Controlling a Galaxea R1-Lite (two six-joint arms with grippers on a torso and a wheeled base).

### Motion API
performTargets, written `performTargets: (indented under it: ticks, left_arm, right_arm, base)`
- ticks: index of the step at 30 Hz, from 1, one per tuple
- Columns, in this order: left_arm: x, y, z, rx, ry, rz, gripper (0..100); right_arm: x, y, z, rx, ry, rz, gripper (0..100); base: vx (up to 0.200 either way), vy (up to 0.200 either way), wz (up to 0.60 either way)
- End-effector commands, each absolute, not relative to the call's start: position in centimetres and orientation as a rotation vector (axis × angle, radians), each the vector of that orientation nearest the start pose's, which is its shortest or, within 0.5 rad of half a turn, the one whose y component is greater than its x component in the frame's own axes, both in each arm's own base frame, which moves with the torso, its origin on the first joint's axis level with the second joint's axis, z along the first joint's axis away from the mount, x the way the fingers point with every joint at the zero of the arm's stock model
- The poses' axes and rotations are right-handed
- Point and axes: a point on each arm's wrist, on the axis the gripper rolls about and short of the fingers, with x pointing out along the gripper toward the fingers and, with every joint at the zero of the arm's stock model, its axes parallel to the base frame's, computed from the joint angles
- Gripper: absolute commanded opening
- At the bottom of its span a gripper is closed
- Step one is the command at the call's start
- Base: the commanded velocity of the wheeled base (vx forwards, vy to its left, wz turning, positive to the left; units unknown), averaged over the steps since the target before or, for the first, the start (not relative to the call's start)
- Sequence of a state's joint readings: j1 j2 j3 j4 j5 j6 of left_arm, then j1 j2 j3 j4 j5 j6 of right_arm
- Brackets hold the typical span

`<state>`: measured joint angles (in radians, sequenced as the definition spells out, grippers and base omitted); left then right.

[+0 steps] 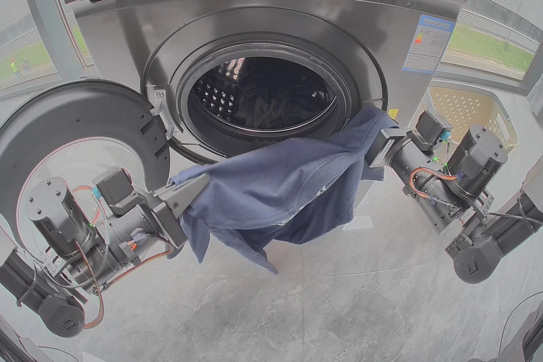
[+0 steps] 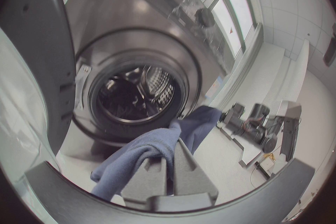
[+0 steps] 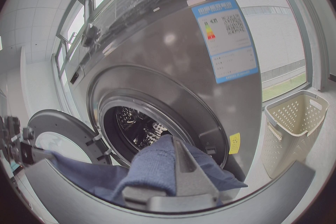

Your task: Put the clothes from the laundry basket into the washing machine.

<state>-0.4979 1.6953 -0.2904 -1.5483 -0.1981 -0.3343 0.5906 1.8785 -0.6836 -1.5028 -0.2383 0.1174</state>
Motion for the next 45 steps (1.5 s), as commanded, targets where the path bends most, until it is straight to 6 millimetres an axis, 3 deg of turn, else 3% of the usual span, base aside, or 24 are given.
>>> performTargets:
  ticks: [1, 7, 8, 19, 23, 32, 45]
  left_arm:
    - [21.8, -12.4, 11.2, -0.313, 0.145, -0.689, 0]
    - [23.1, -12.8, 7.7, -0.292, 0.277, -0.655, 0]
    - [23.2, -12.9, 7.5, -0.291, 0.282, -0.652, 100]
    - [25.2, -13.6, 2.6, -0.199, 0.409, -0.628, 100]
    - [25.5, -14.1, 1.9, -0.163, 0.413, -0.657, 100]
    - [25.6, -16.9, 3.1, -0.127, 0.327, -0.805, 100]
    - [26.8, -23.1, 5.0, -0.118, 0.143, -0.939, 100]
  right_arm:
    - [26.0, 17.8, 19.4, 0.26, -0.295, 0.392, 0]
    - [26.1, 17.9, 19.2, 0.259, -0.291, 0.394, 0]
    - [26.1, 18.0, 19.2, 0.259, -0.291, 0.395, 0]
    - [25.3, 19.3, 19.2, 0.273, -0.279, 0.393, 0]
    - [25.3, 19.5, 19.2, 0.273, -0.275, 0.396, 0]
    - [26.1, 20.0, 19.3, 0.285, -0.283, 0.341, 0]
    - [26.3, 20.2, 19.2, 0.286, -0.284, 0.341, 0]
  base:
    - [0.0, 0.0, 0.0]
    - [0.0, 0.0, 0.0]
    - [0.0, 0.0, 0.0]
    - [0.0, 0.0, 0.0]
    - [0.0, 0.0, 0.0]
    - [0.0, 0.0, 0.0]
    - [0.0, 0.0, 0.0]
